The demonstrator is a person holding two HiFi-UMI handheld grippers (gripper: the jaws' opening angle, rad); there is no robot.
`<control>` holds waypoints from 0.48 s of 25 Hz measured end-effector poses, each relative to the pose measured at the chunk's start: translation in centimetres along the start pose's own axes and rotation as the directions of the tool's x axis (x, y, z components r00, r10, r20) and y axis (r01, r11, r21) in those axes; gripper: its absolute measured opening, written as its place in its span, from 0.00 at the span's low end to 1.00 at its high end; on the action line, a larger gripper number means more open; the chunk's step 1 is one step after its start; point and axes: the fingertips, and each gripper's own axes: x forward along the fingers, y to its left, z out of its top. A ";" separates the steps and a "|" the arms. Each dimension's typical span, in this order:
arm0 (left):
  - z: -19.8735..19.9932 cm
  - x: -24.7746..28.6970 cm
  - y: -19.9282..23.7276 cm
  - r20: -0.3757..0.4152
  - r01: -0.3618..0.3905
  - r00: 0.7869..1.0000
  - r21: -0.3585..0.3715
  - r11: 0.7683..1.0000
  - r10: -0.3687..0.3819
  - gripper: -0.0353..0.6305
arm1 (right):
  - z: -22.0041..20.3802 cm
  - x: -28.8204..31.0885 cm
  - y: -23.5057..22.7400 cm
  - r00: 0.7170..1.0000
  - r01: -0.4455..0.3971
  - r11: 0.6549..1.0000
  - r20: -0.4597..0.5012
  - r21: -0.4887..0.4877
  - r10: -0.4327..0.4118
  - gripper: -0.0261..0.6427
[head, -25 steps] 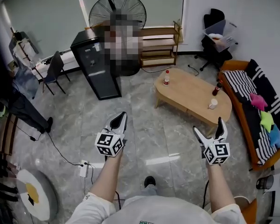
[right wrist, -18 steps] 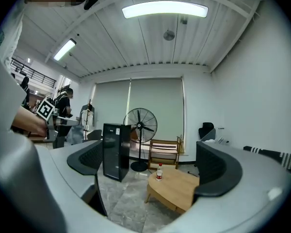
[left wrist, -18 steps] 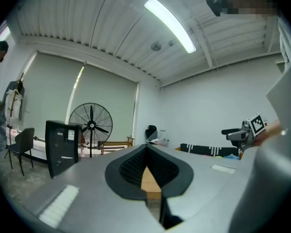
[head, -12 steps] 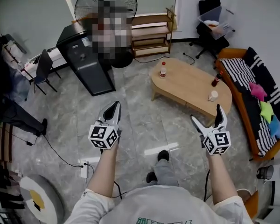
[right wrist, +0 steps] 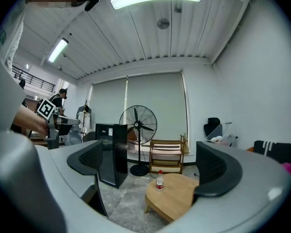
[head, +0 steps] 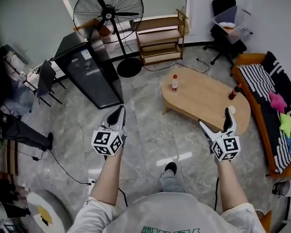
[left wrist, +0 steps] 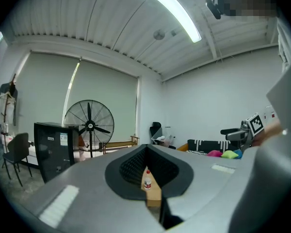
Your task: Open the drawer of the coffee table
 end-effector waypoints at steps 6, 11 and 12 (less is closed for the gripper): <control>0.6 7.4 1.4 -0.012 0.018 1.000 0.009 1.000 -0.017 0.05 | -1.3 6.2 -2.8 0.999 -0.021 1.000 -0.040 0.018 0.022 0.92; 0.3 11.5 1.8 -0.034 0.048 0.998 0.003 0.999 -0.048 0.05 | -1.5 8.4 -3.9 0.998 -0.015 1.000 -0.059 0.019 0.016 0.92; 0.2 12.3 1.9 -0.038 0.055 0.998 0.001 0.998 -0.055 0.05 | -1.5 8.6 -4.2 0.998 -0.008 1.000 -0.063 0.019 0.009 0.92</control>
